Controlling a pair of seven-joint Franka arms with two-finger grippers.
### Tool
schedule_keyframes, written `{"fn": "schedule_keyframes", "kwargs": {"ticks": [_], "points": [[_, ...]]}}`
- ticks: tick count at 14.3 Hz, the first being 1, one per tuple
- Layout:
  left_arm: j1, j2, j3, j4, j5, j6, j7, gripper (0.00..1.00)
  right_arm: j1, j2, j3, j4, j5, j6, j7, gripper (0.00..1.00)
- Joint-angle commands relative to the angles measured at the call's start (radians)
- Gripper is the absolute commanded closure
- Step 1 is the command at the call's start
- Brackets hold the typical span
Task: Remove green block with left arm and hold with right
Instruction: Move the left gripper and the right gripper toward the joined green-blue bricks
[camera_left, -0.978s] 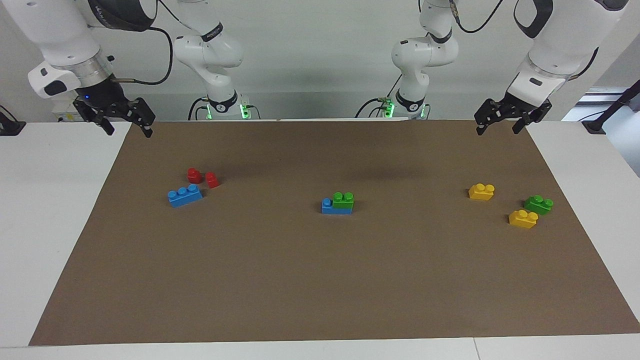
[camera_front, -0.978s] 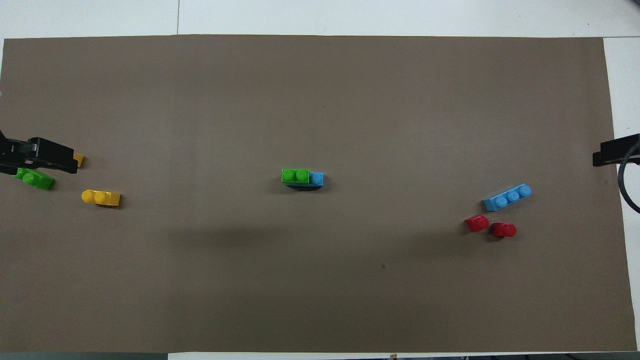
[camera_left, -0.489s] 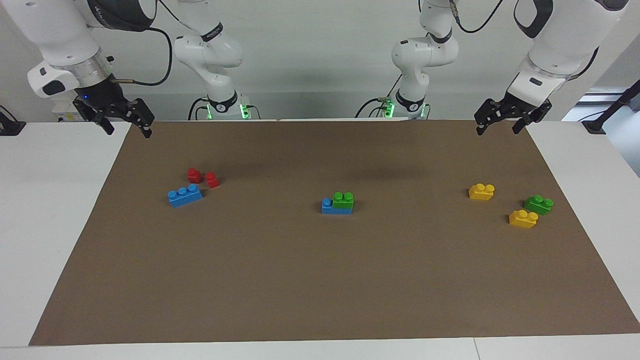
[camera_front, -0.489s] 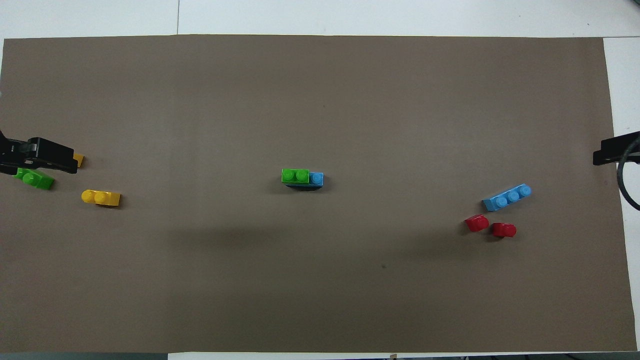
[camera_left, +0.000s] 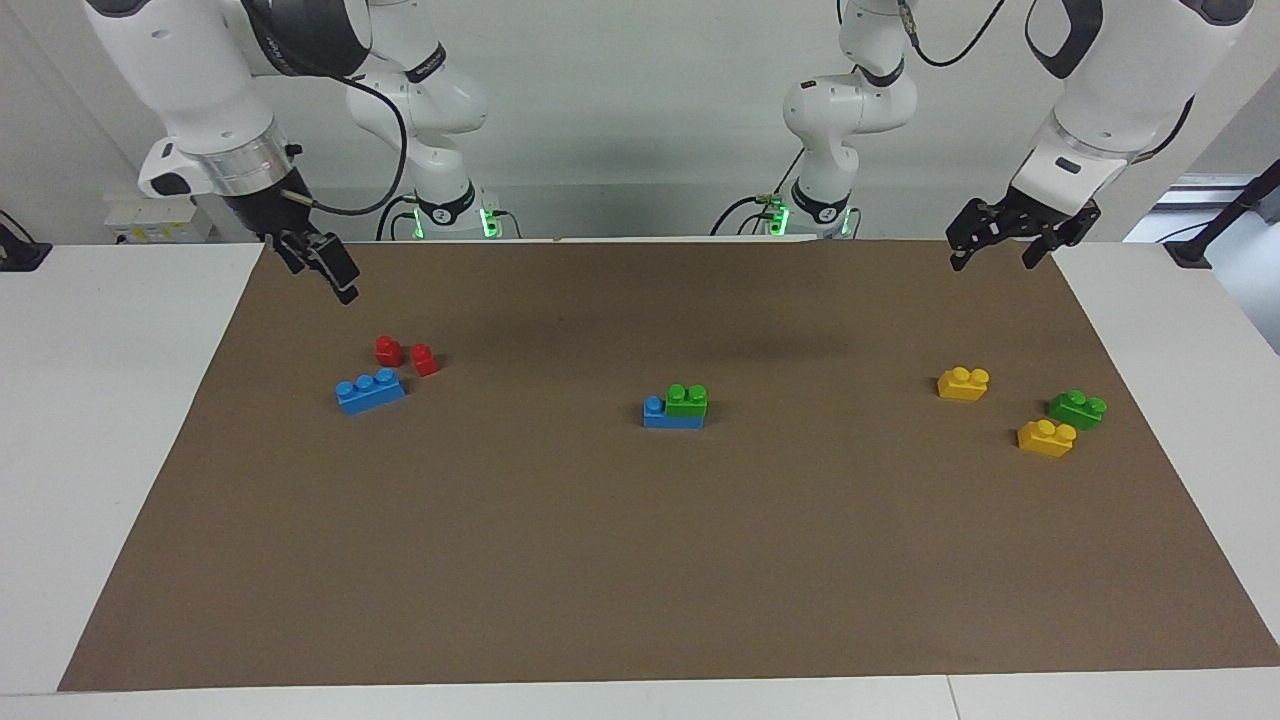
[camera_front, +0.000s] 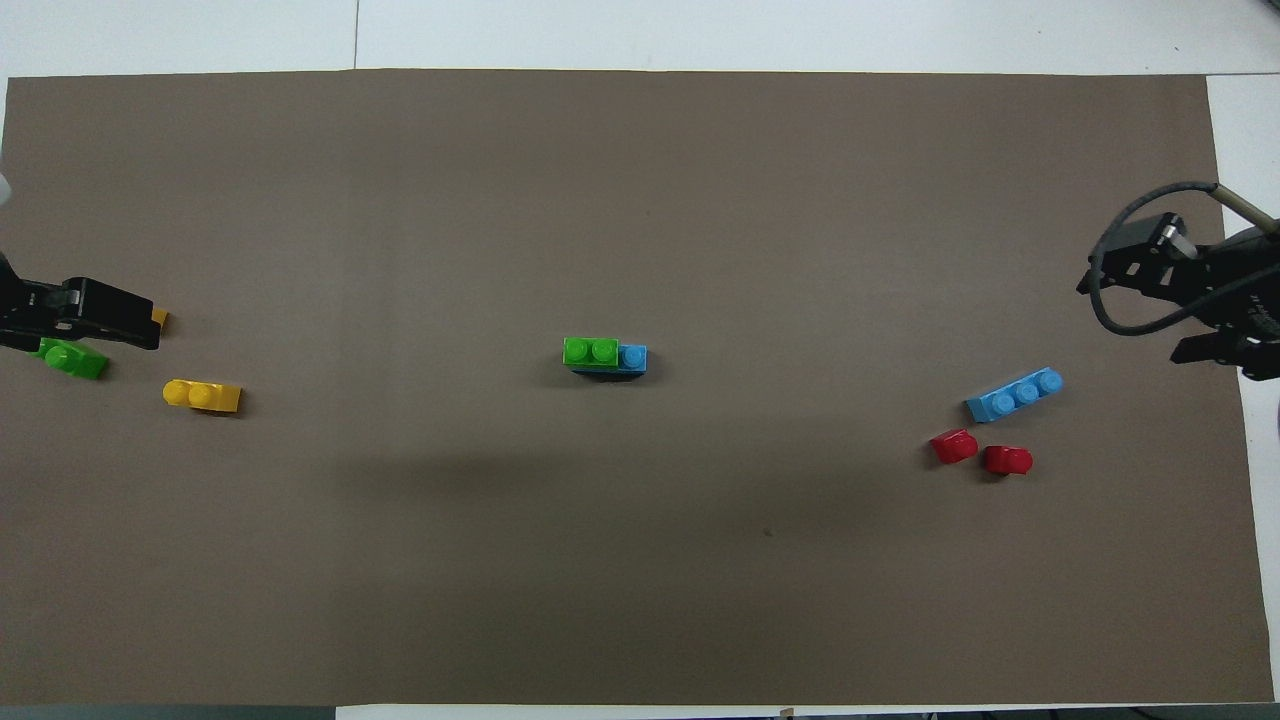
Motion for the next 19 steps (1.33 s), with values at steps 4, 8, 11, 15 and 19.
{"fn": "schedule_keyframes", "kwargs": {"ticks": [4, 8, 11, 15, 19], "points": [[-0.006, -0.041, 0.005, -0.050, -0.015, 0.002, 0.013, 0.00, 0.055, 0.006, 0.000, -0.133, 0.230, 0.191, 0.590, 0.00], [-0.006, -0.048, 0.005, -0.071, -0.015, 0.033, 0.010, 0.00, 0.094, 0.092, 0.000, -0.147, 0.426, 0.288, 0.841, 0.00], [-0.006, -0.060, 0.005, -0.099, -0.015, 0.071, -0.006, 0.00, 0.172, 0.139, 0.000, -0.154, 0.445, 0.380, 0.936, 0.00], [-0.007, -0.062, 0.000, -0.101, -0.016, 0.065, -0.102, 0.00, 0.238, 0.195, 0.000, -0.176, 0.475, 0.446, 0.923, 0.00], [-0.022, -0.077, -0.006, -0.134, -0.022, 0.070, -0.240, 0.00, 0.305, 0.225, 0.000, -0.227, 0.541, 0.576, 0.840, 0.00]]}}
